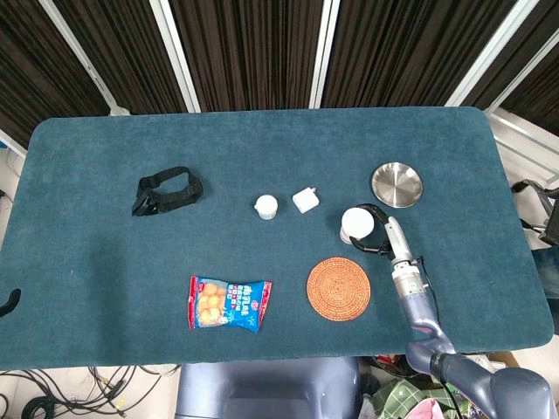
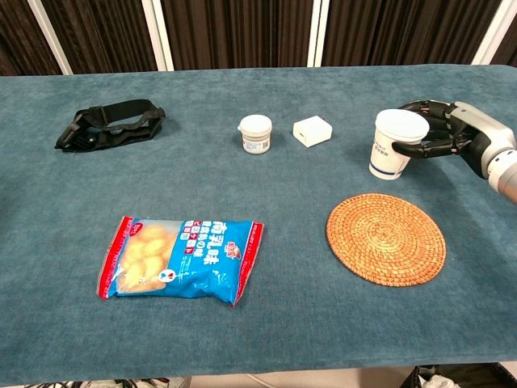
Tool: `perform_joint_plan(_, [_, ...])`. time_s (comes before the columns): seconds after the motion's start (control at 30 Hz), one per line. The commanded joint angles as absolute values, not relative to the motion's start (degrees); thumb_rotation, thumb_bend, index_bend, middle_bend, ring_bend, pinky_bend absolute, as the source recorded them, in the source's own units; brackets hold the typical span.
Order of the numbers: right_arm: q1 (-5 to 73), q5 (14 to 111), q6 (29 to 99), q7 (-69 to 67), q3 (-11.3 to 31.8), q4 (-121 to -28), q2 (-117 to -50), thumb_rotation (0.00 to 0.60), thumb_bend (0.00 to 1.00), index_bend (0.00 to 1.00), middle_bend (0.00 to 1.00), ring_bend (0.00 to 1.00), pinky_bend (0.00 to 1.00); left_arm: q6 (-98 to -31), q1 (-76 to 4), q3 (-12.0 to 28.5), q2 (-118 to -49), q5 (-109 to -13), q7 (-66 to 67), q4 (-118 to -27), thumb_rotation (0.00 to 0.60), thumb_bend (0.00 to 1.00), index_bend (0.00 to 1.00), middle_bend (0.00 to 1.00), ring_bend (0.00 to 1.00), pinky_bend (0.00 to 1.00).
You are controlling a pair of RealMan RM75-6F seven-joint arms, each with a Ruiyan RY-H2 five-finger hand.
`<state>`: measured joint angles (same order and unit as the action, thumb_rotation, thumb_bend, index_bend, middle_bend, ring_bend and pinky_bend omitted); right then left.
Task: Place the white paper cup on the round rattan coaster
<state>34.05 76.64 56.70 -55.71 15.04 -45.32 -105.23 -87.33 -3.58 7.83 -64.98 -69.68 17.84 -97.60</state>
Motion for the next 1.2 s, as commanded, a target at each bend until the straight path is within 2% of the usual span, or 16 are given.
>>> perform_joint_plan(0.03, [34.0, 76.63, 56.65, -55.67, 14.96, -45.32, -105.3, 0.6, 0.17, 0.29, 0.25, 0.24, 0.12, -87.33, -3.58, 7.82, -64.98, -69.7, 17.86, -97.61, 0.6, 0.25, 0.0, 0.03, 0.0, 0.0])
perform_joint_plan(1.2, [34.16, 76.82, 56.71, -55.59, 14.95, -45.41, -105.17, 0.6, 0.17, 0.3, 0.26, 0.26, 0.12, -87.34, -3.54, 7.79, -64.92, -69.68, 17.74, -97.65, 0.6, 0.25, 0.0, 0.03, 0.0, 0.0])
